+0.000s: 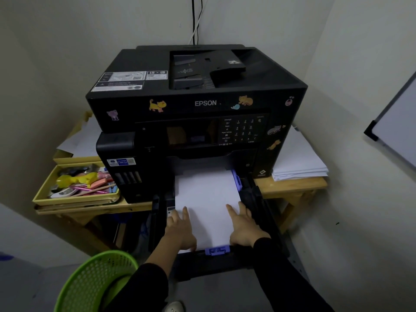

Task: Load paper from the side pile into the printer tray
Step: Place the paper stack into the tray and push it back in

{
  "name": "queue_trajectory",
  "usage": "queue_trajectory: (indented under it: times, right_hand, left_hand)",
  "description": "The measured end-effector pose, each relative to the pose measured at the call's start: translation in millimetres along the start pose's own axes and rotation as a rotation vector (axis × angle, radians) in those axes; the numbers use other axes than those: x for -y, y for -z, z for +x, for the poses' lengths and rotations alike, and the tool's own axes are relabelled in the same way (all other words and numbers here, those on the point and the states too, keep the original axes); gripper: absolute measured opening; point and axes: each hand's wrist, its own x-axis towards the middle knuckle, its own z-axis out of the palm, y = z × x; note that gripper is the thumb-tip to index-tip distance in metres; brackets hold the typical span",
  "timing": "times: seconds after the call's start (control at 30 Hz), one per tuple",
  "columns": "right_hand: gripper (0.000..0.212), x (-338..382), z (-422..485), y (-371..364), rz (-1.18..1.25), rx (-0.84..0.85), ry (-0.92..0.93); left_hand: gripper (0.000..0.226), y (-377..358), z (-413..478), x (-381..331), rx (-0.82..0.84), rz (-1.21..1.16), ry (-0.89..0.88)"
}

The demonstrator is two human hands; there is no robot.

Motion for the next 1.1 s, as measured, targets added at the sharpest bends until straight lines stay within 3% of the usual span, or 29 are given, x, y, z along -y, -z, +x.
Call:
queue_trajectory:
  times: [0.1,0.17,0.3,0.43,0.5,0.7,0.97,1.1]
  right_hand:
    - [0.099,-3,-3,1,0.085,0.008,0.051]
    - [0.096,-7,-5,4,0.09,0.092,0.106]
    - [0.112,-12,-13,-1,-0.029,0.267,0.162]
    - [0.145,-13,-22,-15,-0.17,0.304,0.197]
    - [0.15,-12,-24,-22,-0.235,0.252,0.217]
    - [0.116,-10,-27,-35,-0.369,0.131,0.27]
    - [0.103,-10,-20,-40,-0.4,0.161,0.272]
    - [0.101,-3,-11,-38,-0.405,0.132,0.275]
  left_hand:
    - [0.117,-3,-3,-3,-0.009,-0.002,-0.054]
    - [0.116,-3,-5,-5,0.076,-0.103,-0.125]
    - [0.129,-9,-12,-8,0.286,-0.04,-0.23]
    - [0.146,-32,-23,-15,0.195,0.156,-0.267]
    - [0.145,-40,-27,-19,0.094,0.233,-0.282]
    - [0.112,-43,-32,-22,0.068,0.279,-0.299]
    - [0.107,-40,-26,-22,0.179,0.222,-0.317]
    - [0.1,-33,-15,-15,0.156,0.236,-0.321]
